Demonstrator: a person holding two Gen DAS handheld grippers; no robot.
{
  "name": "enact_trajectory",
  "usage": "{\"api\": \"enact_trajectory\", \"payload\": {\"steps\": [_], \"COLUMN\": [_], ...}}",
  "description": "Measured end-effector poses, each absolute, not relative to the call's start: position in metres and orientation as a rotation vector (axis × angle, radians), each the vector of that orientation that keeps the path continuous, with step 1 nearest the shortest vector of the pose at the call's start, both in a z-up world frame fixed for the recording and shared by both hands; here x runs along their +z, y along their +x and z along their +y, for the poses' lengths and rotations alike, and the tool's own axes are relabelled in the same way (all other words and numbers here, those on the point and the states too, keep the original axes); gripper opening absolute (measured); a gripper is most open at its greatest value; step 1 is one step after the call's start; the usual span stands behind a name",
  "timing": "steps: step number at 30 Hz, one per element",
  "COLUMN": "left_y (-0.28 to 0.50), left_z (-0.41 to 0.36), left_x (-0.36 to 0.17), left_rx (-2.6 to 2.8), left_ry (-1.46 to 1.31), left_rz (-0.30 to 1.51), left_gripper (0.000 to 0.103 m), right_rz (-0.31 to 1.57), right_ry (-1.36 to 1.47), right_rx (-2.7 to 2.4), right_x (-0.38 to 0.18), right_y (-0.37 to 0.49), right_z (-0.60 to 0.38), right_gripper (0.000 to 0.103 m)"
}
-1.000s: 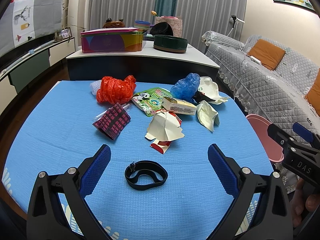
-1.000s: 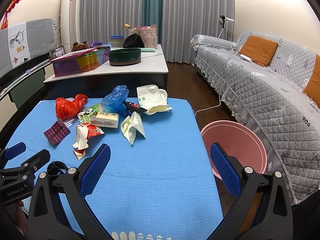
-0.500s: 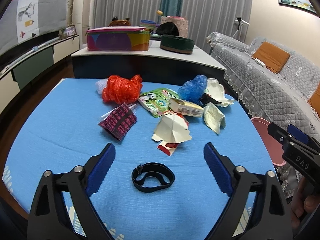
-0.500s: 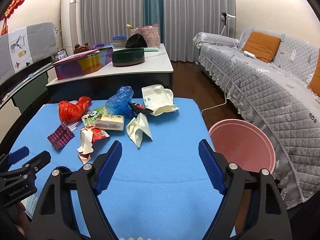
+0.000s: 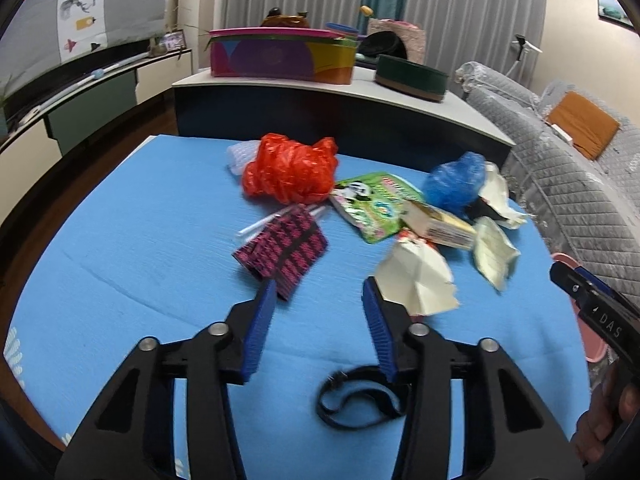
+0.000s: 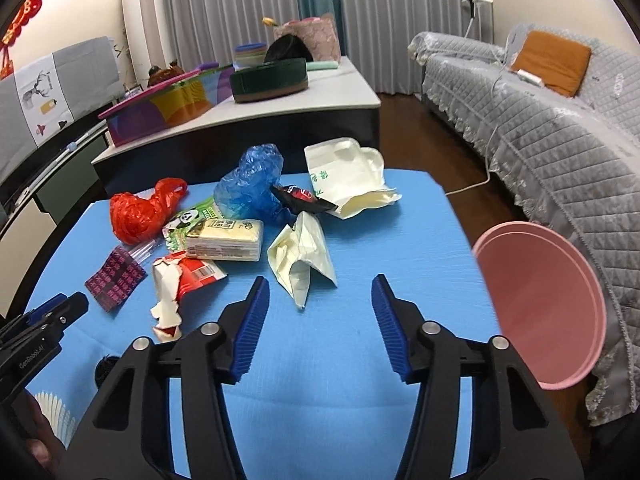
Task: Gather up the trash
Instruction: 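Grasp the pink-patterned wrapper with the left tool while the right tool grasps the white tissue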
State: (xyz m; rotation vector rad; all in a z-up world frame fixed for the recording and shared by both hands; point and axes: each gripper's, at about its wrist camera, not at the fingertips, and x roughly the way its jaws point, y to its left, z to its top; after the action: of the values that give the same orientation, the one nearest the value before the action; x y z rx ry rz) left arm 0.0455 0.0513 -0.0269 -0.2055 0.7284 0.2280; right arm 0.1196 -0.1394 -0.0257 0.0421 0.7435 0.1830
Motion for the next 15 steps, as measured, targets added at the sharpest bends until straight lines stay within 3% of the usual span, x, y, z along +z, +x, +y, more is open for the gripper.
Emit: {"api": "enact_trajectory", "payload": {"steps": [15], "left_y": [0.083], "left_z": [0.095], "left_x": [-0.058], "left_rx": [0.298], "left_ry": [-0.29], "left_rz": [0.786], "left_gripper": [0.042], "right_rz": [0.841], "right_ry": [0.054], "right_rx": [0.194], "right_x": [-0.061], "right_y": [0.169], "right_z": [-0.122], "right_gripper": [0.051]}}
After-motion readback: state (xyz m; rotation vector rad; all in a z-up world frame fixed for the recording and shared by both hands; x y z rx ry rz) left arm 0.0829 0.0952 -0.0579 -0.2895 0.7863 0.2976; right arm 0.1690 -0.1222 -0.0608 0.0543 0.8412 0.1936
